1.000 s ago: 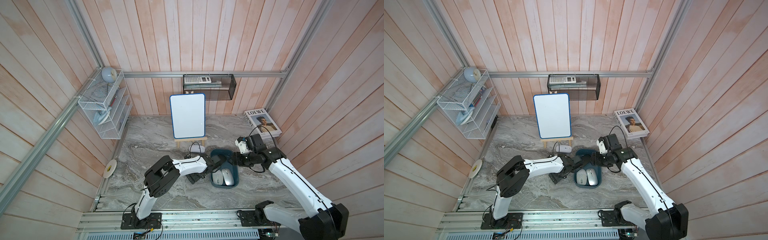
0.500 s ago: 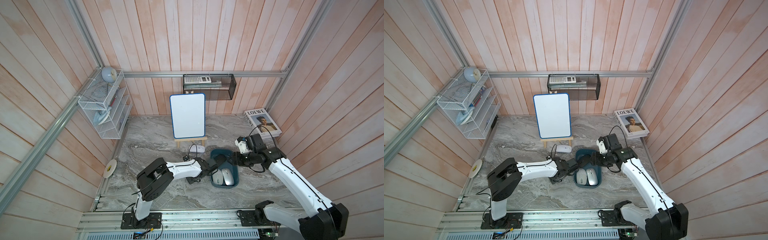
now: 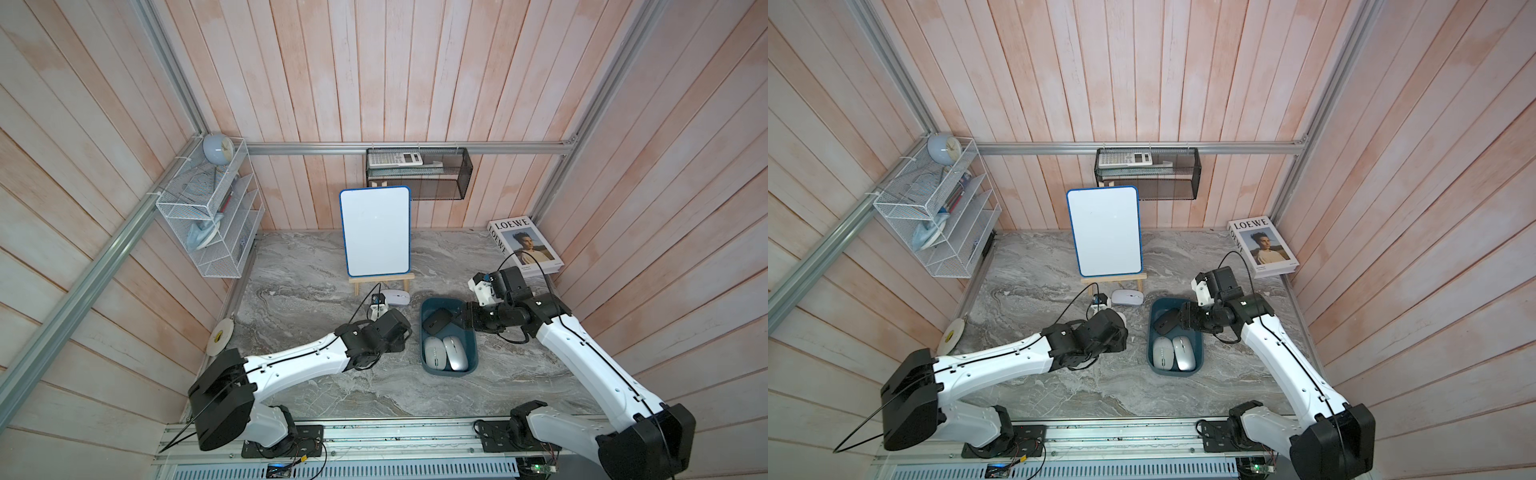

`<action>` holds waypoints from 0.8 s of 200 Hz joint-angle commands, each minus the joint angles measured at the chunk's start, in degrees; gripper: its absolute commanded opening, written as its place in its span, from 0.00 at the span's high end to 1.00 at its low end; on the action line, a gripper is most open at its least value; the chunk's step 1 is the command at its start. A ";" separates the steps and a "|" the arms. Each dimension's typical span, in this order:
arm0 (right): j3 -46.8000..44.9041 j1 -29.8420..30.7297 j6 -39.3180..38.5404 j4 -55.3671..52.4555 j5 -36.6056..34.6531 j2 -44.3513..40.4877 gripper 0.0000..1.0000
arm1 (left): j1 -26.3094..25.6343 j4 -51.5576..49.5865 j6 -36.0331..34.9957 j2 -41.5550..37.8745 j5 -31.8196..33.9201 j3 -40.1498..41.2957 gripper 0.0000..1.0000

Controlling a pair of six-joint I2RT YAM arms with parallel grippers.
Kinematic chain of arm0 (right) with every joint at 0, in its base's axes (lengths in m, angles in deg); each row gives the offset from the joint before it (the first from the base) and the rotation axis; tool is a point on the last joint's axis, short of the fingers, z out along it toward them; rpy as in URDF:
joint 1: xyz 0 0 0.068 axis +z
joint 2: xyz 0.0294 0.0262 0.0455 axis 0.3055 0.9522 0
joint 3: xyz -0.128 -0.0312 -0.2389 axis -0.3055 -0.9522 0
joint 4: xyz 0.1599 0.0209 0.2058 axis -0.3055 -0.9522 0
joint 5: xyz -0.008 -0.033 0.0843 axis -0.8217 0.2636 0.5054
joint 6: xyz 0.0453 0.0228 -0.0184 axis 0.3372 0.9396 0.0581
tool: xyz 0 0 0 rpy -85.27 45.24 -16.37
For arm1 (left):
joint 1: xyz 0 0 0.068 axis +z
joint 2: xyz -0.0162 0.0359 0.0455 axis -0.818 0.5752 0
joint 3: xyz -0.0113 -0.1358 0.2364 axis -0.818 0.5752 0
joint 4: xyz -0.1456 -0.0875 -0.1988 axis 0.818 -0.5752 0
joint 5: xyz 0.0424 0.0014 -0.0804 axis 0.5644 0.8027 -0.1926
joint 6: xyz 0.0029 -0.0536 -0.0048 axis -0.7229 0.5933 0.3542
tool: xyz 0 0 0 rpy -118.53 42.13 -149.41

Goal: Put the mouse in the storage box
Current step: Pick up the mouse from the center of the board.

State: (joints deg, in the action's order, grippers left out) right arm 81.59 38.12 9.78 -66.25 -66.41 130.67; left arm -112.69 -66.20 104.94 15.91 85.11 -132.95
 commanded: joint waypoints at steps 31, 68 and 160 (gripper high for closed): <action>1.21 4.84 11.18 11.69 12.70 -3.20 0.41 | -0.03 -0.77 -22.39 -7.34 -17.41 -2.79 0.70; 2.94 8.70 18.96 18.80 16.35 -3.78 0.36 | -0.03 -1.95 -26.90 -11.81 -19.47 -2.07 0.68; 8.00 21.53 22.63 18.35 13.59 1.24 0.34 | -0.03 -2.80 -29.84 -17.58 -19.23 -0.81 0.68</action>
State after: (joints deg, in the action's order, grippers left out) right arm 87.32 57.90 31.40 -48.26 -51.24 131.11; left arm -112.71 -68.29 76.75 -0.75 65.86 -134.24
